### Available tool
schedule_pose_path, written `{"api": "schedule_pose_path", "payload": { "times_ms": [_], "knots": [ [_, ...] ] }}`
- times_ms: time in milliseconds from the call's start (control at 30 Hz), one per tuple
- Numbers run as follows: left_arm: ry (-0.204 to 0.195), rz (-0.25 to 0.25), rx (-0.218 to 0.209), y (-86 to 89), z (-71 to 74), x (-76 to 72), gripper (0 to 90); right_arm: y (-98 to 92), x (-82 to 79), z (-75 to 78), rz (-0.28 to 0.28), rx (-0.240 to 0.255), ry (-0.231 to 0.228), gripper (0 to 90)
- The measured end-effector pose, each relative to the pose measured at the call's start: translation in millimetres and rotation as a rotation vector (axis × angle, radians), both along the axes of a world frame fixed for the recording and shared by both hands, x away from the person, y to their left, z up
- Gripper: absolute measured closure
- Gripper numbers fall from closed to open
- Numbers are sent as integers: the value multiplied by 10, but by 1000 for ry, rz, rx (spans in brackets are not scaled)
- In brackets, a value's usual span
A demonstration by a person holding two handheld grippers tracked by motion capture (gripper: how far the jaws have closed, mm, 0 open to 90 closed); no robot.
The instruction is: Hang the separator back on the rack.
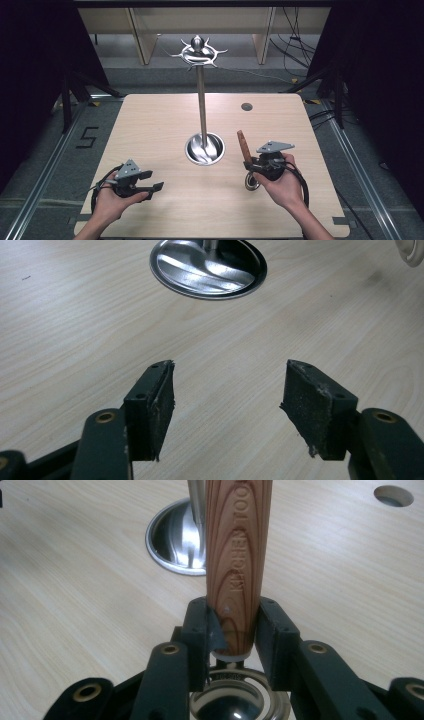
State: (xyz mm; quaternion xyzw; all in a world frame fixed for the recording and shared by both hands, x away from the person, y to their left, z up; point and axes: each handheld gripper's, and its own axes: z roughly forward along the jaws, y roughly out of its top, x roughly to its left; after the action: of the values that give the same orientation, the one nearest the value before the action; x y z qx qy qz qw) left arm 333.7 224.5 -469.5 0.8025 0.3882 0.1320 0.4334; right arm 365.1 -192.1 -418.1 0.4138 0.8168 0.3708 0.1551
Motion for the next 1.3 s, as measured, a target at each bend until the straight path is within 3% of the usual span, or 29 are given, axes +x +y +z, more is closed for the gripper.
{"api": "schedule_pose_path", "payload": {
  "times_ms": [33,67,167,267,300,567,600,667,700,733,767,1000,1033,1067,1233,1267,1300],
  "knots": [
    [-1,1,0,0,0,-1,366,1,-4,17,-7,5,8,696],
    [-1,3,0,1,1,-2,366,3,4,2,-7,9,-20,696],
    [1,3,7,8,6,-3,366,-15,25,23,18,-2,-35,696],
    [0,5,10,10,5,-1,366,-7,8,50,-5,10,-19,696],
    [1,4,7,9,6,-1,366,-9,21,37,0,14,-46,696],
    [-1,7,22,21,7,2,366,-8,16,117,-7,29,-62,696],
    [0,9,25,20,9,1,366,1,7,136,-17,40,-44,696],
    [2,5,20,16,9,-1,366,-8,29,137,-9,36,-81,696],
    [0,9,25,18,7,2,365,-2,18,152,-15,42,-63,696],
    [3,0,25,19,9,0,365,5,27,163,-21,49,-91,696],
    [-1,10,27,20,9,2,366,-5,34,181,-13,47,-84,696],
    [13,7,9,19,1,18,366,19,56,248,-13,57,-102,696],
    [-5,13,4,13,-2,12,366,23,62,266,-9,77,-116,696],
    [-7,20,-1,11,0,1,366,19,63,275,-6,65,-123,696],
    [11,2,16,31,1,19,366,40,68,293,-10,68,-128,696],
    [11,6,3,21,0,16,365,58,54,304,-31,90,-115,696],
    [11,5,5,21,2,16,366,41,76,313,-7,70,-132,696]
  ]
}}
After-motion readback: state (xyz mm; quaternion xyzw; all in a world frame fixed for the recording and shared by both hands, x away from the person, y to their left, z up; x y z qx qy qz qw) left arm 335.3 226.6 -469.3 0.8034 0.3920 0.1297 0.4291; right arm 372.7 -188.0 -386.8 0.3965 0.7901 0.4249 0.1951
